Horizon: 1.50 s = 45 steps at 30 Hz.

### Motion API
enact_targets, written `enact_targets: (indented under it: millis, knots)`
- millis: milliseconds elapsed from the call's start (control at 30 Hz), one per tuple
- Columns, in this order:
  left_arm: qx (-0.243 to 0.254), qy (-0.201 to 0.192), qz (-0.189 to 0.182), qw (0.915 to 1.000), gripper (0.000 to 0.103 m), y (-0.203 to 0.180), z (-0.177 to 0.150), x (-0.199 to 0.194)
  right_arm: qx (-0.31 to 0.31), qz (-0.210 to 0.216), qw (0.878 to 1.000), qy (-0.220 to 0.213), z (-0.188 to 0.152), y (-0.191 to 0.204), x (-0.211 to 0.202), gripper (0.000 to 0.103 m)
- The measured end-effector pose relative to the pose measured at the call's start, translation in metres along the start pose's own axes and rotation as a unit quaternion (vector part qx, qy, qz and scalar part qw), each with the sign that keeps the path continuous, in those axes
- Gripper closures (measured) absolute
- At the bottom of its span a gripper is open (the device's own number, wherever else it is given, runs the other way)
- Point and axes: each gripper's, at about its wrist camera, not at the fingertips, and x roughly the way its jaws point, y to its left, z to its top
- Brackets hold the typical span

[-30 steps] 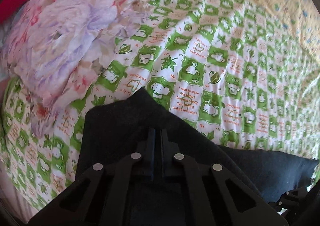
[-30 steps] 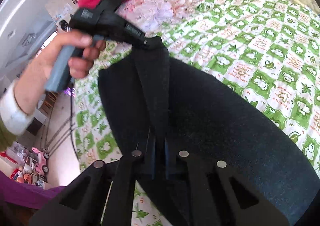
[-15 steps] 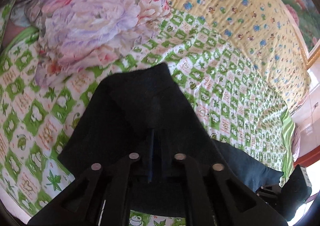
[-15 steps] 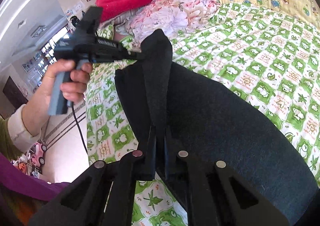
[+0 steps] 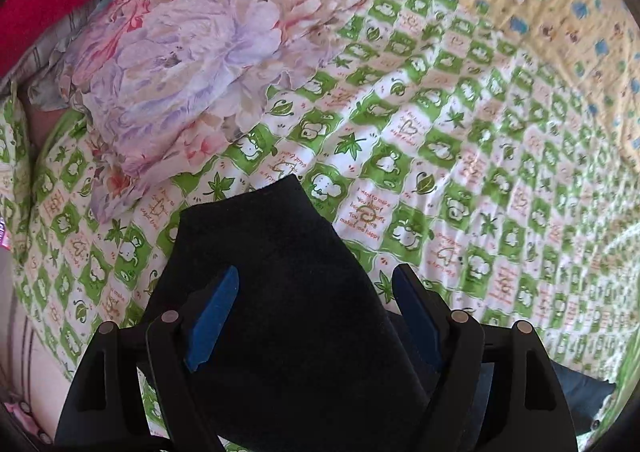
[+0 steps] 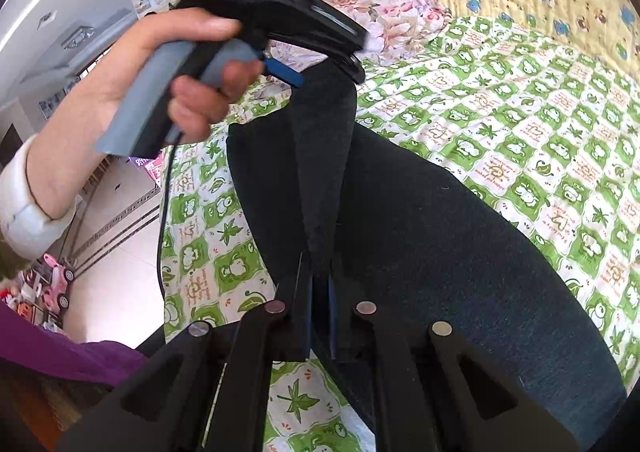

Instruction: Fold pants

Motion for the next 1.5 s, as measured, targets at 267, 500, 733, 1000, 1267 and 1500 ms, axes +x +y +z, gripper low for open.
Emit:
enact_targets:
  millis: [267, 500, 733, 1000, 1267, 1500]
  knots:
    - [0.033, 0.022, 0.001, 0.9992, 0.101, -0.003, -0.006, 0.013, -0.014, -0.002, 1.0, -0.012, -0.001, 0.002, -0.003, 0.096]
    - [-0.018, -0.027, -0.077, 0.9965, 0.103, 0.041, -0.04, -0.008, -0.017, -0.001, 0.999, -0.032, -0.002, 0.001, -0.012, 0.096]
    - [-0.029, -0.054, -0.122, 0.9906, 0.059, 0.065, -0.044, -0.03, -0.012, 0.011, 1.0, -0.019, -0.005, -0.001, -0.008, 0.096]
    - [0.094, -0.094, -0.164, 0.9775, 0.029, 0.074, 0.02, -0.035, 0.017, 0.044, 0.999, -0.022, -0.001, -0.013, -0.012, 0.096]
    - [0.276, -0.028, -0.213, 0.9367, 0.029, 0.047, 0.043, 0.01, 0.011, 0.048, 0.999, -0.004, 0.002, -0.014, -0.007, 0.096]
    - [0.318, 0.014, -0.244, 0.9162, 0.087, 0.046, 0.044, 0.041, 0.009, 0.038, 0.999, 0.005, 0.006, -0.019, -0.004, 0.096]
